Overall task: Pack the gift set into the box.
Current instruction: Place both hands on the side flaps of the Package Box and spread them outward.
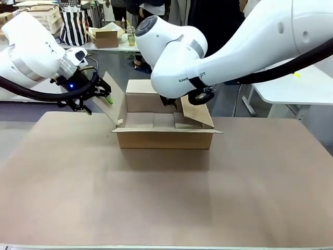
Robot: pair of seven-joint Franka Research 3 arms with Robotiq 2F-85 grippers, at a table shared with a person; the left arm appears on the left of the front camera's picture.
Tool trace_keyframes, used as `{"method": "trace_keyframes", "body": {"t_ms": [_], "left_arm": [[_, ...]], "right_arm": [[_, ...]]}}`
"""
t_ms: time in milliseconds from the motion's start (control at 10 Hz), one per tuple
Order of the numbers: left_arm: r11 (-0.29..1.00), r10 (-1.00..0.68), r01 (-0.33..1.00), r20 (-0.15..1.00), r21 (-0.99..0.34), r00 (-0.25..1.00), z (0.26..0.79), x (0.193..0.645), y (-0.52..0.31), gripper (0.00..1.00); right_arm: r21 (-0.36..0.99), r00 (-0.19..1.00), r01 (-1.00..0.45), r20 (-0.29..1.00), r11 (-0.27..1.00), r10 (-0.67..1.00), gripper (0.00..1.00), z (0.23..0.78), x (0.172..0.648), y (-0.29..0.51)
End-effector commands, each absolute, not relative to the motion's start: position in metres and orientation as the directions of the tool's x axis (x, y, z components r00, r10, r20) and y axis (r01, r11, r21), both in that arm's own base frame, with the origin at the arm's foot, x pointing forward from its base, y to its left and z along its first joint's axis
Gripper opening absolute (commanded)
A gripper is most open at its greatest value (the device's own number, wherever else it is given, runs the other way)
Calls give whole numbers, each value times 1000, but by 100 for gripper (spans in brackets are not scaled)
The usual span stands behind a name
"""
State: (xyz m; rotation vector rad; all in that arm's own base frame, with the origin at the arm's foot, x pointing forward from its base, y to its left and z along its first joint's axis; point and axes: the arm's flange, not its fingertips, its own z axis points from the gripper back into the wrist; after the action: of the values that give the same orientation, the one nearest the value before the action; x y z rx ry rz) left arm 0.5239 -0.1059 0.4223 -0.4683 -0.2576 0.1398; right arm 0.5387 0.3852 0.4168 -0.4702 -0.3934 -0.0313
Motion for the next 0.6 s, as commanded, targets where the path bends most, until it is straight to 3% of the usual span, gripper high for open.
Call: {"method": "trace_keyframes", "body": {"t_ms": [0, 500], "left_arm": [[887, 195, -85, 203, -453, 959, 425, 522, -106, 100], [887, 195, -85, 203, -453, 959, 425, 522, -106, 100]], "right_arm": [[-502, 925, 167, 377, 849, 41, 100, 417, 539, 380], [-435, 931, 232, 359, 870, -69, 100, 463, 521, 315]]}}
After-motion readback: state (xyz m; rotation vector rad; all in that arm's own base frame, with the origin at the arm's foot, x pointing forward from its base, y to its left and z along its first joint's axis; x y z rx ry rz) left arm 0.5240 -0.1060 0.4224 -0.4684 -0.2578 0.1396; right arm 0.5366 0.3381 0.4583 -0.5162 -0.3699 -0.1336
